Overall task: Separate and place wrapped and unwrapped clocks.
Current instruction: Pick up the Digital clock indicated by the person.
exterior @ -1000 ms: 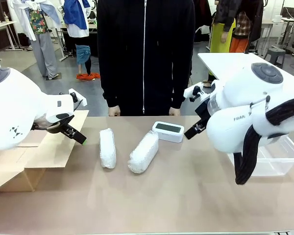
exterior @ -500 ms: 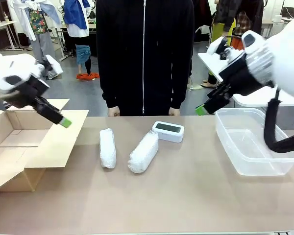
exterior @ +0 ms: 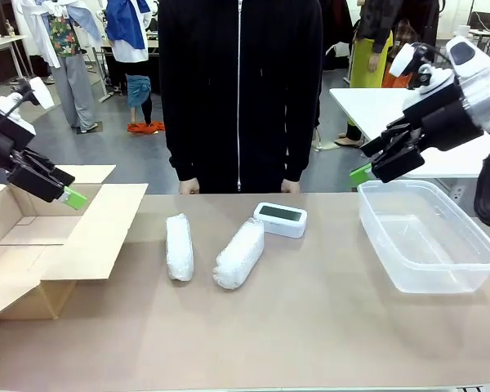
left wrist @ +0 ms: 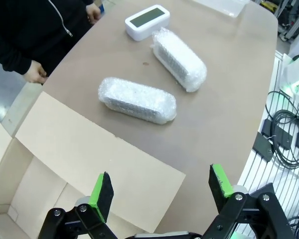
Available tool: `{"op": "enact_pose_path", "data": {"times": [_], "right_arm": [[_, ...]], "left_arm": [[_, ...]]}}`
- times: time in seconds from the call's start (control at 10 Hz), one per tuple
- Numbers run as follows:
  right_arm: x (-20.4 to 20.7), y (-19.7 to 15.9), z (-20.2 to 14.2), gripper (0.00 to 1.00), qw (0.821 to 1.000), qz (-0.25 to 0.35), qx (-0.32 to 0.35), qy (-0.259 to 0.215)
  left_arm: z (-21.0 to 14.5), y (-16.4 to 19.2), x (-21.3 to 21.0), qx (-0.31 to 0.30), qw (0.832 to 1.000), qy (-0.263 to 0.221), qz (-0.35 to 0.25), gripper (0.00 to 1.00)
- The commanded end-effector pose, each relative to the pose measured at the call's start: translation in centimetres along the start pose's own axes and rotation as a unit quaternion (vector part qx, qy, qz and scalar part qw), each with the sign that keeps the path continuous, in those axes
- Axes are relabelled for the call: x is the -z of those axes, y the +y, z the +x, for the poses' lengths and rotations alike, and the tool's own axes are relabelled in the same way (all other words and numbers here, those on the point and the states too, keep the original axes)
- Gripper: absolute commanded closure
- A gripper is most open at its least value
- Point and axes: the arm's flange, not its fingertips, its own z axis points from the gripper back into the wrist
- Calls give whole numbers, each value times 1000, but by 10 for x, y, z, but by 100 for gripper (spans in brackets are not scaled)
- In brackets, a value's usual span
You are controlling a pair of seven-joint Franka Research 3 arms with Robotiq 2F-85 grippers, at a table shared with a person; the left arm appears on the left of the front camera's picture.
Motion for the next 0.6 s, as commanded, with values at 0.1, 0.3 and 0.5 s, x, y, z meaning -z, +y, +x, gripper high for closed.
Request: {"op": "enact_pose_path", "data": {"times": [0.1,0.3,0.5], "right_arm": [[-6,34,-32,0,1000,6,-24,-12],[-5,36,-33,0,1000,6,-23,-5],[-5,36,-33,0,1000,6,-25,-2]], "left_arm": [[-32,-25,0,12,999,-34,-2,0],[-33,-26,-2,17,999,-38,-3,0],[-35,-25,-4,23,999,-45,1,0]]}}
